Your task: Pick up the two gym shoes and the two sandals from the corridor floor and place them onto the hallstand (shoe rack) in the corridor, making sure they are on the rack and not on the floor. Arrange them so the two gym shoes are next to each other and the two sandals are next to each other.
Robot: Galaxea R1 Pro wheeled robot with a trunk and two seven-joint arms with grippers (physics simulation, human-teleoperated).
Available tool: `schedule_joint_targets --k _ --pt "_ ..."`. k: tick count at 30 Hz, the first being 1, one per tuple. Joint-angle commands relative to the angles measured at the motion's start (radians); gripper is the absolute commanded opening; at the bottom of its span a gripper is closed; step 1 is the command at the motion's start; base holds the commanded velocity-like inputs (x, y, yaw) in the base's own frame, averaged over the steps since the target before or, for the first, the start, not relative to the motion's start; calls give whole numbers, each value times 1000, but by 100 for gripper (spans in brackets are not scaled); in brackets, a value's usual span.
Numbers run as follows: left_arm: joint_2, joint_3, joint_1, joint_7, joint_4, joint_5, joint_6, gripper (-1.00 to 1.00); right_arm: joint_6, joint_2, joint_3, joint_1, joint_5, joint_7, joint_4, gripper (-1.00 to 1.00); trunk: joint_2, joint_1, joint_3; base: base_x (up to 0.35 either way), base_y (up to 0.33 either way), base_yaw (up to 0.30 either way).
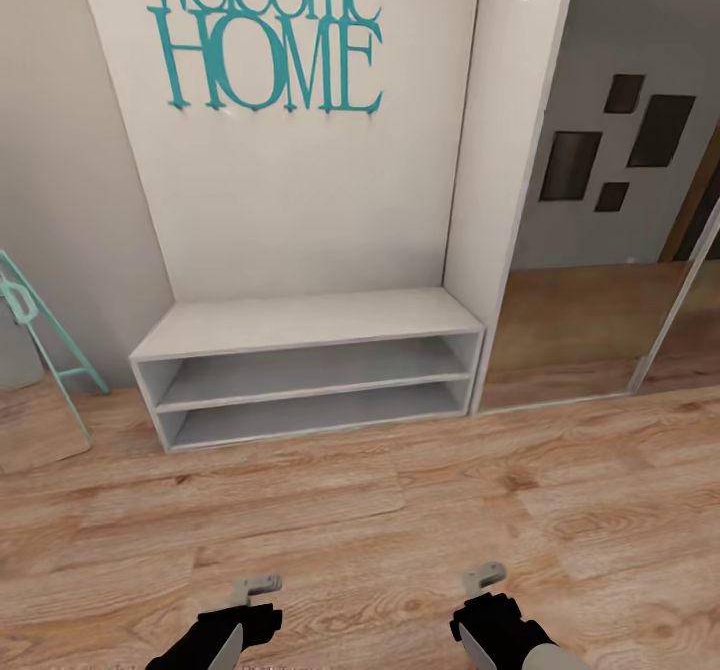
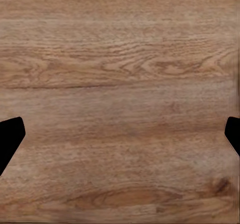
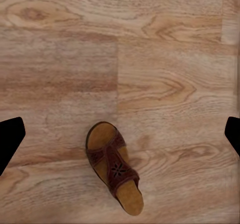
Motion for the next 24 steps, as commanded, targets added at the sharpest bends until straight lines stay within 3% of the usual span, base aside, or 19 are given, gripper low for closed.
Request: schedule_joint_targets --k 1,15,24 --pt "0 0 0 0 0 0 0 100 0 0 0 0 0 0 0 100 0 0 0 1 -350 183" --pt "0 0 0 0 0 0 0 100 0 0 0 0 0 0 0 100 0 0 0 0 -257 75" --pt "0 0 0 -1 2 0 -45 100 0 0 0 0 0 0 0 100 0 0 0 0 -88 179"
